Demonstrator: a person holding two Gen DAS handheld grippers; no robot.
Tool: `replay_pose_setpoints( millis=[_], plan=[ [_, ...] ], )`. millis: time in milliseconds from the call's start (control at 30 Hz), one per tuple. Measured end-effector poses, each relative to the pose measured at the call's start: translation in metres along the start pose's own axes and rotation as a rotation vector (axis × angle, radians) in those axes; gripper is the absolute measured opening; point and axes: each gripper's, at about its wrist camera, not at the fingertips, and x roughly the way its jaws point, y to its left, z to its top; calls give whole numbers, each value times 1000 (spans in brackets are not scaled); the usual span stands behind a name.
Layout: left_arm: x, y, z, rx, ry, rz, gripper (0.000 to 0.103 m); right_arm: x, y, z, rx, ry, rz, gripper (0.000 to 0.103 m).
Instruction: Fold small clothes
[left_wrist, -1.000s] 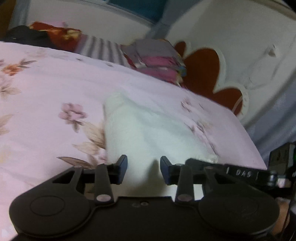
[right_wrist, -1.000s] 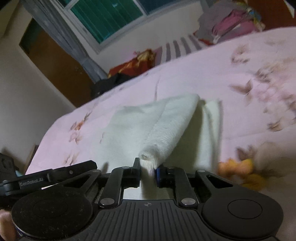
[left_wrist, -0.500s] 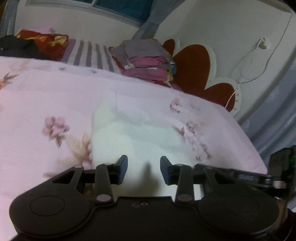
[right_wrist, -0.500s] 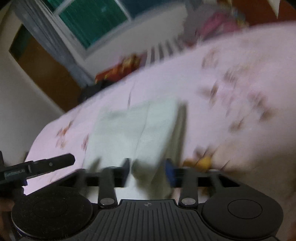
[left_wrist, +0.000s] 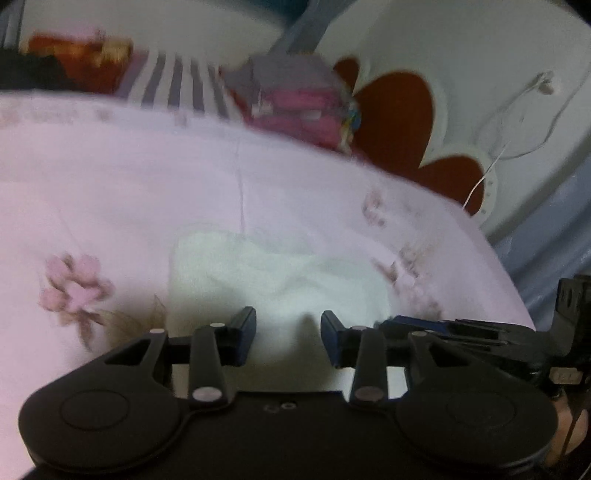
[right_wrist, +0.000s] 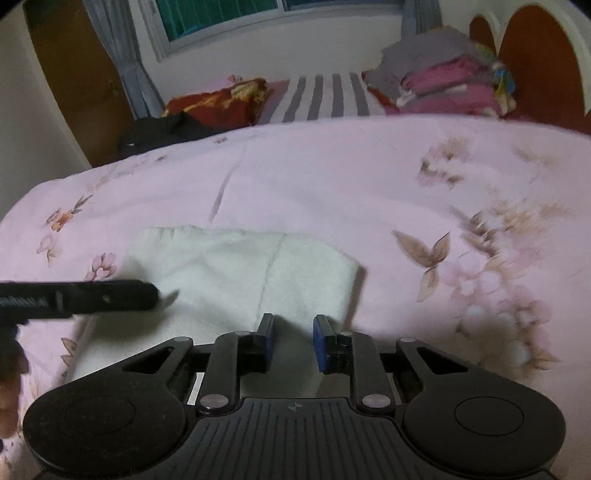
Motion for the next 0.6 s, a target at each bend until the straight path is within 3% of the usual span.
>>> replay_pose_setpoints(
  millis=[67,167,233,333,433,533,600],
  plan=[
    [-19,-6,-13,16,-23,-33,38,-24,5,-6,-21,-49,44,21],
    [-18,-10,-34,49,3,-6,38,-40,20,-24,-89,-53,94,21],
    [-12,-9,-41,19,16,-16,38,-25,27,-35,-125,17,56,21],
    [-23,-24,-41,78,25,10,37,-23,26,-41,-81,25,34,21],
    [-47,-31,-57,121,18,-14,37,-61,37,-49,-111,-51,63,21],
    [-48,-28,-88,118,76,-8,37,-67,48,-77,-108,28,114,21],
    [-53,-24,-109,91,100,-22,38,-55,57,-105,-153,128,63,21]
  ],
)
